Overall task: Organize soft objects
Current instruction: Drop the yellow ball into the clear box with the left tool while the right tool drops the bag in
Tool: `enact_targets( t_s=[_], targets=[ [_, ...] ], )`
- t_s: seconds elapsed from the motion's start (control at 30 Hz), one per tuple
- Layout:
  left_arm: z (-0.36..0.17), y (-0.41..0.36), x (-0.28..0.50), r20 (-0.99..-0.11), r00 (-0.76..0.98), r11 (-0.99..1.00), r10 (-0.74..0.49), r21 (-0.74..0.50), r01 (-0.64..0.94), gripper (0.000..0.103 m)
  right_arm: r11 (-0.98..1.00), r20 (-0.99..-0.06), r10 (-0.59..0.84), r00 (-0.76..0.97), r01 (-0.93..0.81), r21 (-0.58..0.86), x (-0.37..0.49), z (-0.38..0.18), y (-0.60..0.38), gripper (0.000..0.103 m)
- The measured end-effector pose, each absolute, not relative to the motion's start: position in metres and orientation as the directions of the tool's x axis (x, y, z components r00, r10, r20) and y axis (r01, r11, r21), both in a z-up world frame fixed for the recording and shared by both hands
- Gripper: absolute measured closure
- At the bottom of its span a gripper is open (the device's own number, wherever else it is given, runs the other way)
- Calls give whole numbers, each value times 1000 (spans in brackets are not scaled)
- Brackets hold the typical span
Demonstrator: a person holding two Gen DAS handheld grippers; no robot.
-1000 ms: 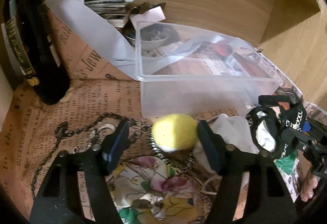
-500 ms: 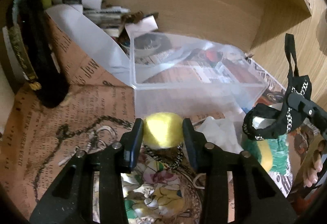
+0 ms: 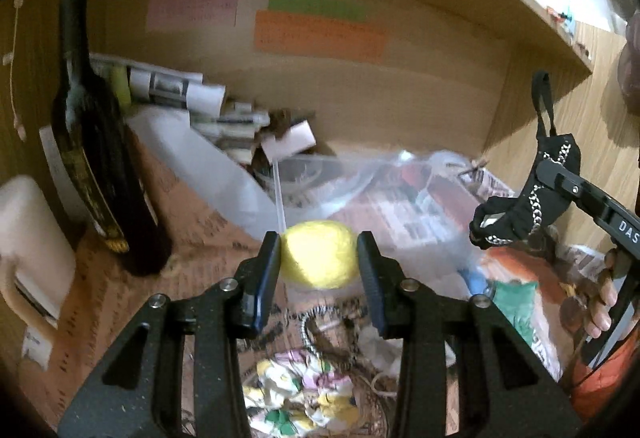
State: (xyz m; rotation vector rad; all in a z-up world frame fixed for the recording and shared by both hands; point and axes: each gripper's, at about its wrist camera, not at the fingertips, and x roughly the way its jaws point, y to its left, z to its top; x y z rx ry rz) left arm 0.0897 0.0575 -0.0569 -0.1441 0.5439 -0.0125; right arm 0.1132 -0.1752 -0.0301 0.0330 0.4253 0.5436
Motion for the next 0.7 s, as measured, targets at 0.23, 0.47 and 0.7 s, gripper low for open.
enact_targets(
  t_s=[0.23, 0.47, 0.7],
  targets=[
    [-45, 63, 113, -508, 859, 989, -65, -150, -13, 64, 869, -355, 489, 797, -483, 110, 133, -18, -172, 74],
    [-58, 62, 151, -572, 817, 991, -76, -137, -4, 64, 873, -418, 466, 780, -482, 76, 164, -28, -159, 74],
    [-79, 57, 184, -644, 760, 992, -89, -128, 8, 64, 870, -510, 449, 734, -490, 60, 192, -50, -145, 74]
  ],
)
